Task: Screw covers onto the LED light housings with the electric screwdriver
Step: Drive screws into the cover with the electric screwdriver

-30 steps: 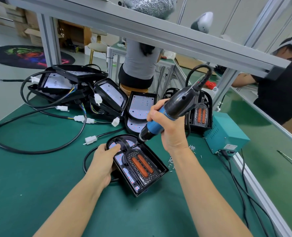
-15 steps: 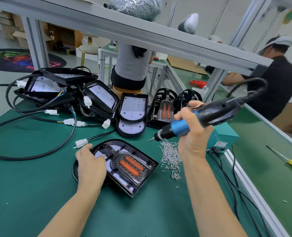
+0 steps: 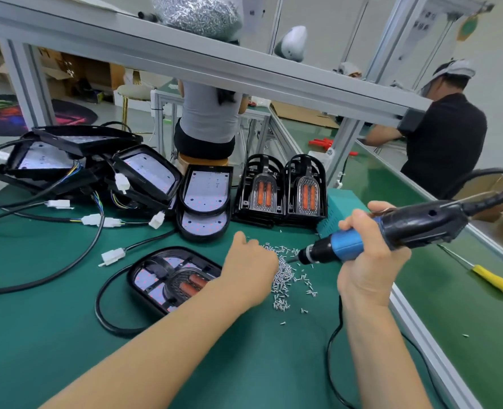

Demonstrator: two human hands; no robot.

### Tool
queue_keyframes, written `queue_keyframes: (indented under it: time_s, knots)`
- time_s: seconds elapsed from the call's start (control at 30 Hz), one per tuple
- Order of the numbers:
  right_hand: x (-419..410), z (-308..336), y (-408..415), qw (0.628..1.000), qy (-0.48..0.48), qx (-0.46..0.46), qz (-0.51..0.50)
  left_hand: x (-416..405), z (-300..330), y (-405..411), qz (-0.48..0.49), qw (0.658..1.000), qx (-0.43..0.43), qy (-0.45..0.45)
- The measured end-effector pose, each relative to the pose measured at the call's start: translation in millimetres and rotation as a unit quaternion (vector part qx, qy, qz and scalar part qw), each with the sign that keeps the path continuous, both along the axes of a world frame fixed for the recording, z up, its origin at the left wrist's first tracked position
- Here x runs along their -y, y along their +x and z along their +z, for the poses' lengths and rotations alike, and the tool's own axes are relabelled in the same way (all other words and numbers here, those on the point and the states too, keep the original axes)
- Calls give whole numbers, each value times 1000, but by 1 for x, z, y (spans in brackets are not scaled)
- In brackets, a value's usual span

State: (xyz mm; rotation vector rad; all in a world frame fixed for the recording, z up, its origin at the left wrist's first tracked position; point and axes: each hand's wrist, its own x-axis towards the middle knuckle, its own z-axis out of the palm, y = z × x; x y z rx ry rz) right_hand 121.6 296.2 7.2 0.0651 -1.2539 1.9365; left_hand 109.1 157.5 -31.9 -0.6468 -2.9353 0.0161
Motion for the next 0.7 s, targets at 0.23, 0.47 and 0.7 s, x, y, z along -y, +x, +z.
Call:
queue_keyframes:
  time_s: [0.23, 0.47, 0.7]
  knots:
    - [-12, 1, 6, 1000, 0, -1, -9, -13, -30, -8, 29, 998, 23, -48]
    - [-16, -1, 10, 1000, 3, 9, -7, -14, -36, -3, 28, 998, 20, -44]
    - [-15, 3, 13, 999, -28, 9, 16, -14, -30, 2, 10, 999, 47, 2]
